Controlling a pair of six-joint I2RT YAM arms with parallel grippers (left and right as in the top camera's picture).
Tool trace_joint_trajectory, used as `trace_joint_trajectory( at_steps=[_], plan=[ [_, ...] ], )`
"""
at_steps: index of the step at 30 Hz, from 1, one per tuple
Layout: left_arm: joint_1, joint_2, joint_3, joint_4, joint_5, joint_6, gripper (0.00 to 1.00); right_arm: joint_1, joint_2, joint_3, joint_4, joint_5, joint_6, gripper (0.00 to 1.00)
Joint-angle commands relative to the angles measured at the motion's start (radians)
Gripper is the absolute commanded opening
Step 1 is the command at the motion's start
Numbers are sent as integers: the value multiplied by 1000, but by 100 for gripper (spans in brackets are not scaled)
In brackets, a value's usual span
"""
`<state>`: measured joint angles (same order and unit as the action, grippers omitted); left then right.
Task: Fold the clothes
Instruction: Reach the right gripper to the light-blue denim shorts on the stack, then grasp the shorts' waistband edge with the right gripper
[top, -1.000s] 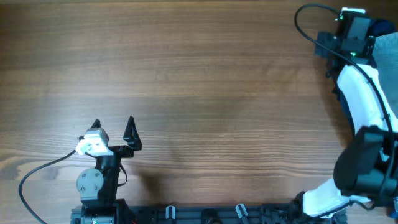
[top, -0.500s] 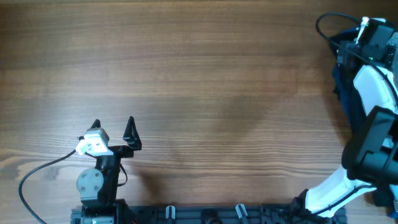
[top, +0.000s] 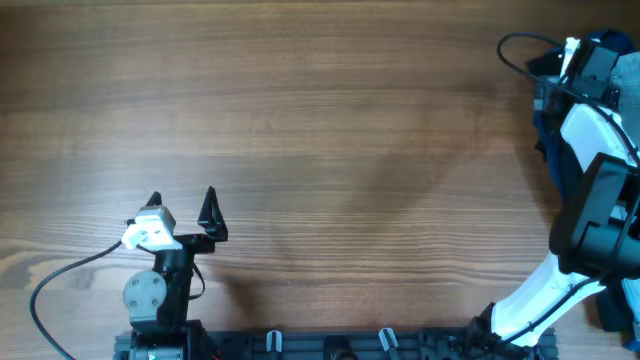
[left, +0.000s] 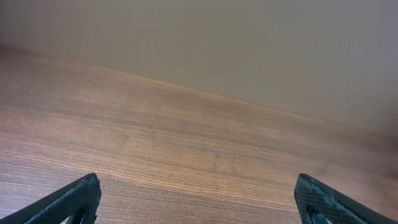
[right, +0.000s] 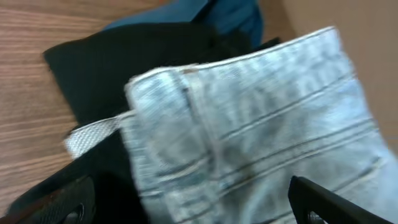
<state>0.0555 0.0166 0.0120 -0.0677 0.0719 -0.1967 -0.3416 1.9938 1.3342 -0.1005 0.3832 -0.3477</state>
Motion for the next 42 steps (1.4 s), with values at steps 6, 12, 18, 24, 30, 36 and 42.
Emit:
trace_joint_trajectory(
  at_steps=[6, 12, 18, 24, 30, 36, 42],
  plan=[
    [9, -3, -6, -4, -6, 9, 100, 0, 46, 17, 18, 36, -55, 99],
    [9, -3, -6, -4, -6, 10, 100, -31, 103, 17, 33, 66, -59, 91],
    [9, -3, -6, -4, -6, 10, 100, -52, 103, 17, 48, 32, -11, 73],
    [9, -3, -6, -4, -6, 9, 100, -49, 90, 17, 46, 28, 71, 47],
    [9, -3, -6, -4, -6, 9, 100, -49, 5, 17, 44, -3, 150, 26],
    [9, -3, -6, -4, -6, 9, 100, -48, -105, 17, 17, -56, 246, 8],
    [9, -3, -6, -4, -6, 9, 100, -49, -165, 17, -2, -93, 266, 8]
  ],
)
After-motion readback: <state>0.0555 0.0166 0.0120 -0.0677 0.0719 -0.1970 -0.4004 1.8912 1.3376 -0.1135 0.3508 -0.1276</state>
